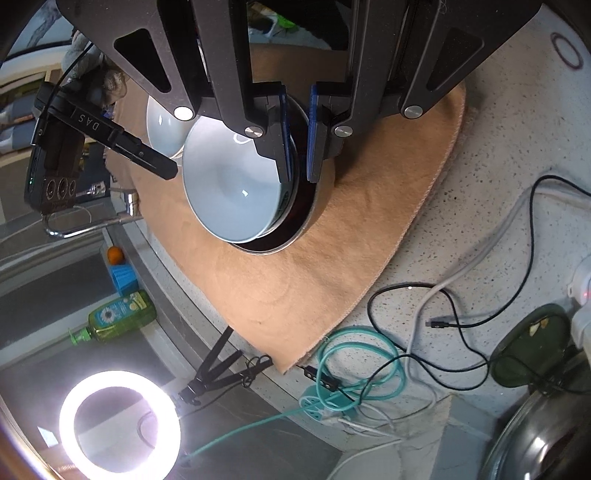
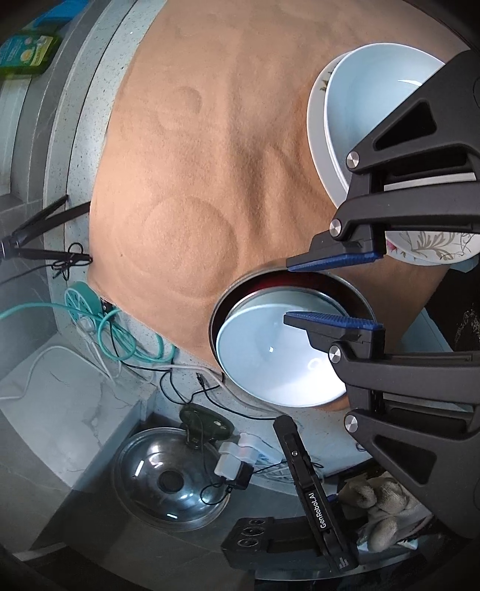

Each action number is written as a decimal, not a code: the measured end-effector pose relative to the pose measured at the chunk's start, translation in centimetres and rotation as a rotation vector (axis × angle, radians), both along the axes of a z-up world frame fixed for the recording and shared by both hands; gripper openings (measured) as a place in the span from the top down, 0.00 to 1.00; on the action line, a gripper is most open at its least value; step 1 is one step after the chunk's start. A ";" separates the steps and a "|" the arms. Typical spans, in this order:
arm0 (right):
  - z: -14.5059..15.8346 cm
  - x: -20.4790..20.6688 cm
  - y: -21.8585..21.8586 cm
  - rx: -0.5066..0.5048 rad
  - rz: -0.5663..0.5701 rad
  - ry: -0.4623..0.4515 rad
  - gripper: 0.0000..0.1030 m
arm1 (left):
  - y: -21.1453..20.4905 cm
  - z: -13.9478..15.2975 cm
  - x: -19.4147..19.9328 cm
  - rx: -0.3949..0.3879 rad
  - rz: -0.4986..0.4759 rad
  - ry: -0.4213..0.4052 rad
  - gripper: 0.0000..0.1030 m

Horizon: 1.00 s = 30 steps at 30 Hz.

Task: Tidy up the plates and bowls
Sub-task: 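Lower the light blue bowl into the red-bottomed steel bowl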

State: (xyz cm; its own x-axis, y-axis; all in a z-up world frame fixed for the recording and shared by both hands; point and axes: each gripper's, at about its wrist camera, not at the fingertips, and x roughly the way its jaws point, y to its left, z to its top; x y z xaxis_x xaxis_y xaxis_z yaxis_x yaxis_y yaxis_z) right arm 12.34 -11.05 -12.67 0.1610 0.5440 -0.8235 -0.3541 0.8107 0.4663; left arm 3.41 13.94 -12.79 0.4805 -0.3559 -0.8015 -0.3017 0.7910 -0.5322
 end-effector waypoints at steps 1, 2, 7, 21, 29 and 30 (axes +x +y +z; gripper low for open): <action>-0.1 0.1 -0.3 0.006 -0.010 0.004 0.78 | 0.2 -0.1 -0.1 -0.006 0.008 0.000 0.93; -0.1 0.1 -0.6 0.013 -0.020 0.009 0.78 | 0.3 -0.1 -0.2 -0.008 0.011 -0.001 0.93; -0.6 0.4 -1.6 0.019 -0.048 0.022 0.78 | 0.4 -0.5 -0.5 -0.004 0.011 0.002 0.93; -2.5 0.6 -1.2 0.008 -0.052 0.070 0.78 | -0.2 -1.4 0.1 0.021 -0.017 0.024 0.93; -3.4 0.8 -1.1 0.007 -0.058 0.090 0.78 | -0.3 -2.2 0.5 0.023 -0.027 0.043 0.93; -3.4 0.8 -1.1 0.005 -0.057 0.090 0.78 | -0.3 -2.2 0.6 0.025 -0.029 0.044 0.93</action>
State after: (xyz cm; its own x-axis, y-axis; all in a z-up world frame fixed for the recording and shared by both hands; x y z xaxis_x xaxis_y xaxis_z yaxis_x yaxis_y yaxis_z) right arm 13.12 -12.10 -16.10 0.1173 0.5398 -0.8336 -0.2642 0.8261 0.4978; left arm 4.02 13.61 -15.02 0.4342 -0.3484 -0.8307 -0.3015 0.8128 -0.4985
